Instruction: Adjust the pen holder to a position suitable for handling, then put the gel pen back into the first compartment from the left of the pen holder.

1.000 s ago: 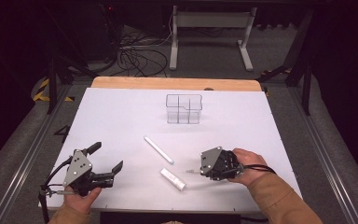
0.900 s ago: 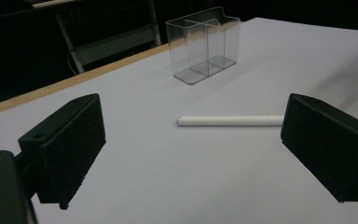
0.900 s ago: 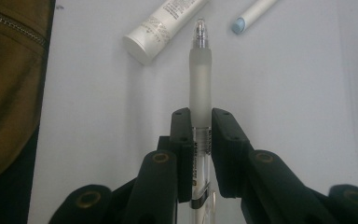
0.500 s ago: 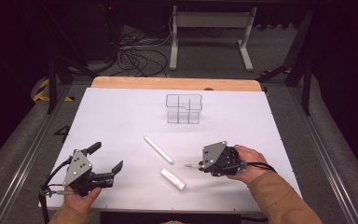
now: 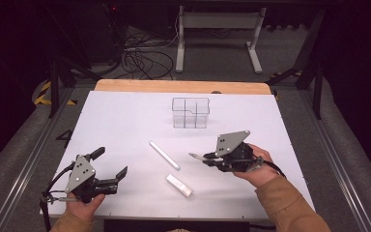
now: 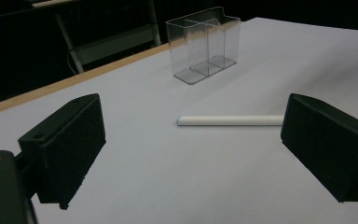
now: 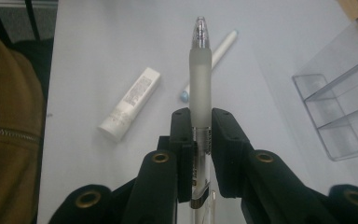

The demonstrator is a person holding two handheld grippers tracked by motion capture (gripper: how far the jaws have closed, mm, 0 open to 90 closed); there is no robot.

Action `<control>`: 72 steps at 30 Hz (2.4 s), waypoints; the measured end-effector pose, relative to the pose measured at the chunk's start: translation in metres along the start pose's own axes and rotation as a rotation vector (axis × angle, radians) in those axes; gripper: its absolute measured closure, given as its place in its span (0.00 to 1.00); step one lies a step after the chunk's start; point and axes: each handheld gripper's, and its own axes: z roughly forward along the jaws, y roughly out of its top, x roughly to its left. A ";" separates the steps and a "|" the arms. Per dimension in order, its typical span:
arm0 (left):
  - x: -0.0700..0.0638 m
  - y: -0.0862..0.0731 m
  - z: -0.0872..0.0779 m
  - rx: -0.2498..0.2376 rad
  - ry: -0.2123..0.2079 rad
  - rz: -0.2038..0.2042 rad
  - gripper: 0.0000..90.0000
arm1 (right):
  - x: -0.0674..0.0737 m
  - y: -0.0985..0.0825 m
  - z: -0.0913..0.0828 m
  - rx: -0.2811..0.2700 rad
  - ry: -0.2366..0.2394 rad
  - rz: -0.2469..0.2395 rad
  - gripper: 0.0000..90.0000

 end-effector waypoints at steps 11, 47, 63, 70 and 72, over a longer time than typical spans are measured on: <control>0.000 0.000 0.000 0.000 0.000 0.001 0.08 | -0.008 0.004 -0.008 -0.113 -0.016 0.087 0.88; 0.002 -0.001 -0.001 0.000 0.002 -0.007 0.08 | -0.038 0.032 0.001 -0.377 -0.199 0.374 0.88; 0.004 -0.001 -0.001 0.000 0.002 -0.012 0.08 | -0.060 0.046 0.011 -0.441 -0.267 0.414 0.88; 0.005 -0.002 -0.002 -0.001 0.006 -0.013 0.08 | -0.062 0.049 0.016 -0.436 -0.297 0.396 0.88; 0.005 -0.002 -0.002 -0.001 0.005 -0.014 0.08 | -0.062 0.049 0.017 -0.434 -0.301 0.391 0.88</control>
